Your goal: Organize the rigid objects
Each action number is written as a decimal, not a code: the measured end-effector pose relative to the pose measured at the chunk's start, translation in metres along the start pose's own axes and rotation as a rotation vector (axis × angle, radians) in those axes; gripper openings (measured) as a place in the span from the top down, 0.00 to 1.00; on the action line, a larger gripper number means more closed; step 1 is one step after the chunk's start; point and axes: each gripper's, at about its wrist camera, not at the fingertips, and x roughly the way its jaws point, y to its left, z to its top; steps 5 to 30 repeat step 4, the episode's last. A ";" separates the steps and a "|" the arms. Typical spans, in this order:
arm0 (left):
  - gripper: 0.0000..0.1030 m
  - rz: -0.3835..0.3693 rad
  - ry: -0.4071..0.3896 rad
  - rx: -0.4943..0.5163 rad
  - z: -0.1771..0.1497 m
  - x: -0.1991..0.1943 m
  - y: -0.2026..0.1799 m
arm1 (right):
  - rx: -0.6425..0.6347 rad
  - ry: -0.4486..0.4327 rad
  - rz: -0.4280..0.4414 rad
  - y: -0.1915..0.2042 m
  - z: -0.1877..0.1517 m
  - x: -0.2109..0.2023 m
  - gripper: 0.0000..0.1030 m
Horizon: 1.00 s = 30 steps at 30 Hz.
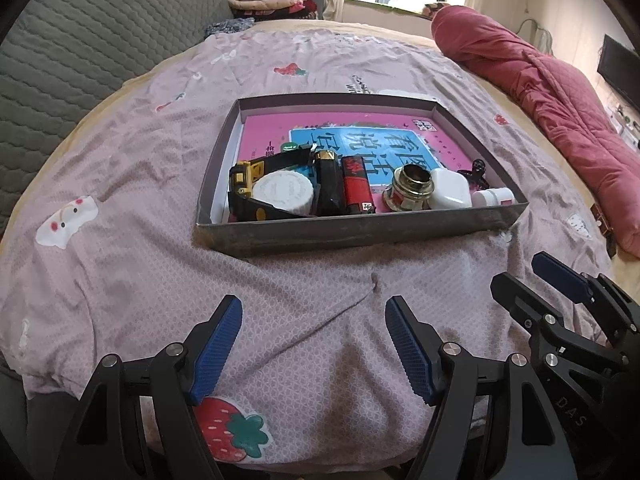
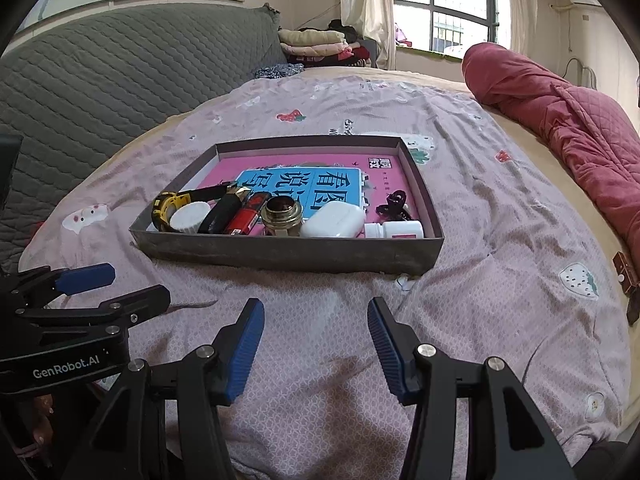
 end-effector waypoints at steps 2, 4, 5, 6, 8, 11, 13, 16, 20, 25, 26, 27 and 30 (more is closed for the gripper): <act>0.27 0.000 0.003 -0.001 0.000 0.002 0.001 | -0.001 0.006 0.000 0.000 -0.001 0.002 0.48; 0.27 -0.007 0.006 -0.005 0.000 0.004 0.001 | 0.003 0.010 0.003 -0.001 -0.001 0.003 0.48; 0.27 -0.007 0.006 -0.005 0.000 0.004 0.001 | 0.003 0.010 0.003 -0.001 -0.001 0.003 0.48; 0.27 -0.007 0.006 -0.005 0.000 0.004 0.001 | 0.003 0.010 0.003 -0.001 -0.001 0.003 0.48; 0.27 -0.007 0.006 -0.005 0.000 0.004 0.001 | 0.003 0.010 0.003 -0.001 -0.001 0.003 0.48; 0.27 -0.007 0.006 -0.005 0.000 0.004 0.001 | 0.003 0.010 0.003 -0.001 -0.001 0.003 0.48; 0.27 -0.007 0.006 -0.005 0.000 0.004 0.001 | 0.003 0.010 0.003 -0.001 -0.001 0.003 0.48; 0.27 -0.007 0.006 -0.005 0.000 0.004 0.001 | 0.003 0.010 0.003 -0.001 -0.001 0.003 0.48; 0.27 -0.007 0.006 -0.005 0.000 0.004 0.001 | 0.003 0.010 0.003 -0.001 -0.001 0.003 0.48; 0.27 -0.007 0.006 -0.005 0.000 0.004 0.001 | 0.003 0.010 0.003 -0.001 -0.001 0.003 0.48; 0.27 -0.007 0.006 -0.005 0.000 0.004 0.001 | 0.003 0.010 0.003 -0.001 -0.001 0.003 0.48; 0.27 -0.007 0.006 -0.005 0.000 0.004 0.001 | 0.003 0.010 0.003 -0.001 -0.001 0.003 0.48; 0.27 -0.007 0.006 -0.005 0.000 0.004 0.001 | 0.003 0.010 0.003 -0.001 -0.001 0.003 0.48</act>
